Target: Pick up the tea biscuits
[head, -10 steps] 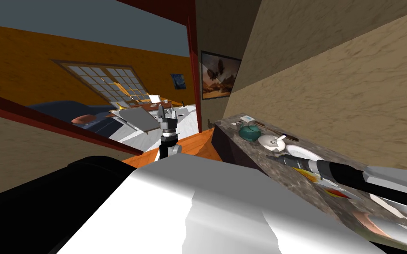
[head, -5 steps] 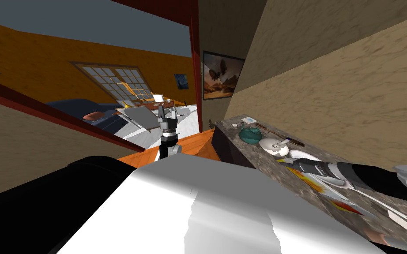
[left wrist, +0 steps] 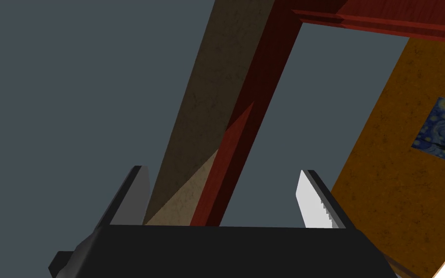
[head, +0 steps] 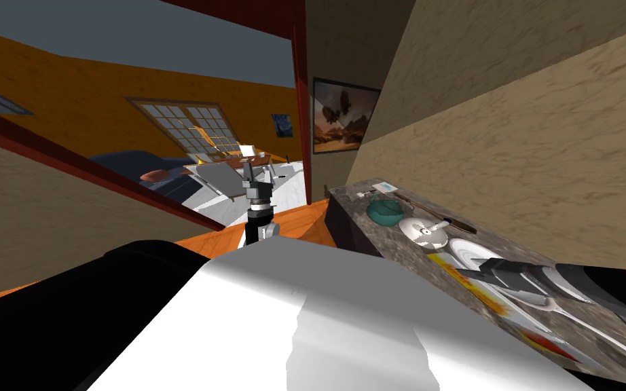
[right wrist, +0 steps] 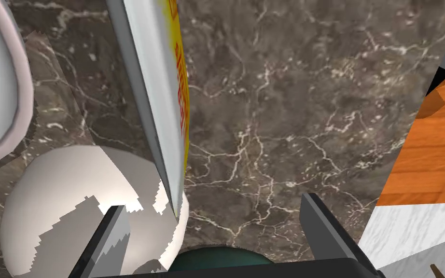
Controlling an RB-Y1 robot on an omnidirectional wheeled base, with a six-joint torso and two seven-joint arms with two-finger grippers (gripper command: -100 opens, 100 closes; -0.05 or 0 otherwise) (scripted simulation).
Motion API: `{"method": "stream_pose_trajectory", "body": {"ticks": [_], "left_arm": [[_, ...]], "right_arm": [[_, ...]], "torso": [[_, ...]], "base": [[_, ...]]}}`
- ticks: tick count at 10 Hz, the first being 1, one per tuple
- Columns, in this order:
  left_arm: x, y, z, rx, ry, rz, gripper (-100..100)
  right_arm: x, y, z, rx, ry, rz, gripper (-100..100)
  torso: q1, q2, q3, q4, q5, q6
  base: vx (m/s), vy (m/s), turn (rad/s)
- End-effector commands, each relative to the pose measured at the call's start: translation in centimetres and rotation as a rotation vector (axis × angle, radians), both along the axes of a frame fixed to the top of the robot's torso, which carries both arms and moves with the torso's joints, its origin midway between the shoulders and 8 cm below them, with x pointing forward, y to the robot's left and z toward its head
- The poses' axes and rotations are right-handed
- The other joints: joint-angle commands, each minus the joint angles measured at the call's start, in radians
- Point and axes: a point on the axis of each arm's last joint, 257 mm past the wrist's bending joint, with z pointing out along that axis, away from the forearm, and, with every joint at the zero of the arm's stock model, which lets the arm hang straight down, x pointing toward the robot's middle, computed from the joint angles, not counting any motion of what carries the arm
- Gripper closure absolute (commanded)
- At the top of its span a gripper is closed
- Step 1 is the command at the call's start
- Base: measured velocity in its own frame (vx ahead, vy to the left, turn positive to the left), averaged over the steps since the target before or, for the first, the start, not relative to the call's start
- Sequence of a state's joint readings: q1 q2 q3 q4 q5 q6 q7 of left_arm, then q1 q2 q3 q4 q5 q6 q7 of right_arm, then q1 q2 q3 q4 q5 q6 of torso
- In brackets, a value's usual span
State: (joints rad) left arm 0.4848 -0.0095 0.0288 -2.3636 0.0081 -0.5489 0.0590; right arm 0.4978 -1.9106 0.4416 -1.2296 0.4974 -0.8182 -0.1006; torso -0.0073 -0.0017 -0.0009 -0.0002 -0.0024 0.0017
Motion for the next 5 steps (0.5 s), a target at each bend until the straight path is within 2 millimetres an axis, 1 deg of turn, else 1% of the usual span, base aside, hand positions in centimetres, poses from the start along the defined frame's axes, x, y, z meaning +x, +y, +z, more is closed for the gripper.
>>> {"method": "stream_pose_trajectory", "body": {"ticks": [1, 2, 3, 4, 5], "left_arm": [[0.0, 0.0, 0.0, 0.000, 0.000, 0.000, 0], [0.0, 0.0, 0.0, 0.000, 0.000, 0.000, 0], [0.0, 0.0, 0.0, 0.000, 0.000, 0.000, 0], [0.0, 0.0, 0.0, 0.000, 0.000, 0.000, 0], [0.0, 0.0, 0.0, 0.000, 0.000, 0.000, 0]], "right_arm": [[-3.4, -1.0, -0.6, -0.026, 0.088, 0.010, -100], [-3.6, -1.2, -0.6, -0.033, 0.096, 0.018, -100], [-3.4, -1.0, -0.6, -0.026, 0.088, 0.010, -100], [-7.2, -1.8, -1.3, -0.039, 0.181, 0.017, -100], [-7.2, -1.8, -1.3, -0.039, 0.181, 0.017, -100]], "torso": [[0.000, 0.000, 0.000, 0.000, 0.000, 0.000], [-0.002, 0.001, 0.000, 0.000, -0.001, 0.000], [0.000, 0.000, 0.000, 0.000, 0.000, 0.000], [0.003, 0.001, 0.001, 0.000, 0.000, 0.000], [0.002, 0.000, 0.000, 0.000, 0.000, 0.000]], "base": [[0.026, -0.116, 0.119], [0.029, -0.089, 0.041], [0.022, -0.031, -0.011], [0.037, -0.066, 0.088], [0.037, -0.071, 0.061]]}}
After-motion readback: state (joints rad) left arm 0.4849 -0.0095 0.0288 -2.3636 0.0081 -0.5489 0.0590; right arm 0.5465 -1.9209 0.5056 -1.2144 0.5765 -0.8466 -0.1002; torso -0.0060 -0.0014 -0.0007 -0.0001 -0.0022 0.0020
